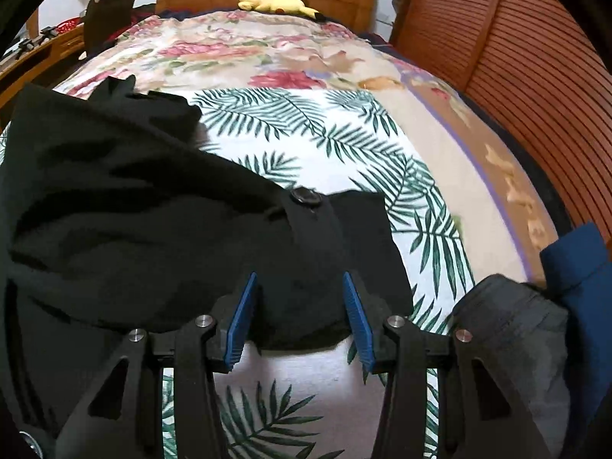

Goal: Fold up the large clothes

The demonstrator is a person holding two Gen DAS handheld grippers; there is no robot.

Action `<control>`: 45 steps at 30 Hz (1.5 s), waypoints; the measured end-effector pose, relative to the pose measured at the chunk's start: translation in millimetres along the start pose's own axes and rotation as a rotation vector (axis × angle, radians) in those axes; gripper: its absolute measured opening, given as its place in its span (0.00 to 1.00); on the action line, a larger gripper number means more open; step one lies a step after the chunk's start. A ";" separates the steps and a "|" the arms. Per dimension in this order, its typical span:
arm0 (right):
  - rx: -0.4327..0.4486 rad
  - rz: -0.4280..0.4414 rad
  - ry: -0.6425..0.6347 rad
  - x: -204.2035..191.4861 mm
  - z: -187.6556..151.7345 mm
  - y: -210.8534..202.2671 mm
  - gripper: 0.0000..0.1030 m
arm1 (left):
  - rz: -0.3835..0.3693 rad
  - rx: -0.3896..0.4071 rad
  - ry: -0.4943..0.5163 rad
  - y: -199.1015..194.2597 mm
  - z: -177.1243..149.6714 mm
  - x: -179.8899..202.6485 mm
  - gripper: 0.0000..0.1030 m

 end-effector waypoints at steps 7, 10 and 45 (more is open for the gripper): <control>-0.013 0.013 0.021 3.8 -4.9 6.4 0.43 | 0.004 -0.001 0.005 -1.3 -0.4 1.5 0.81; -0.013 0.018 -0.015 -1.0 -5.5 7.5 0.18 | 0.006 -0.001 0.008 -2.3 -0.7 1.4 0.81; 0.369 0.332 -0.401 -227.0 -46.9 -221.2 0.09 | 0.119 0.071 -0.048 -89.1 -53.6 -36.4 0.81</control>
Point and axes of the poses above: each gripper's, at about its wrist camera, not at the fingertips, and y roughly the way its jaws point, x to its right, z to its top, the point moved 2 cm from there along y, roughly the way its jaws point, and after that the axes turned 14 degrees about -x, right-handed, at the moved point
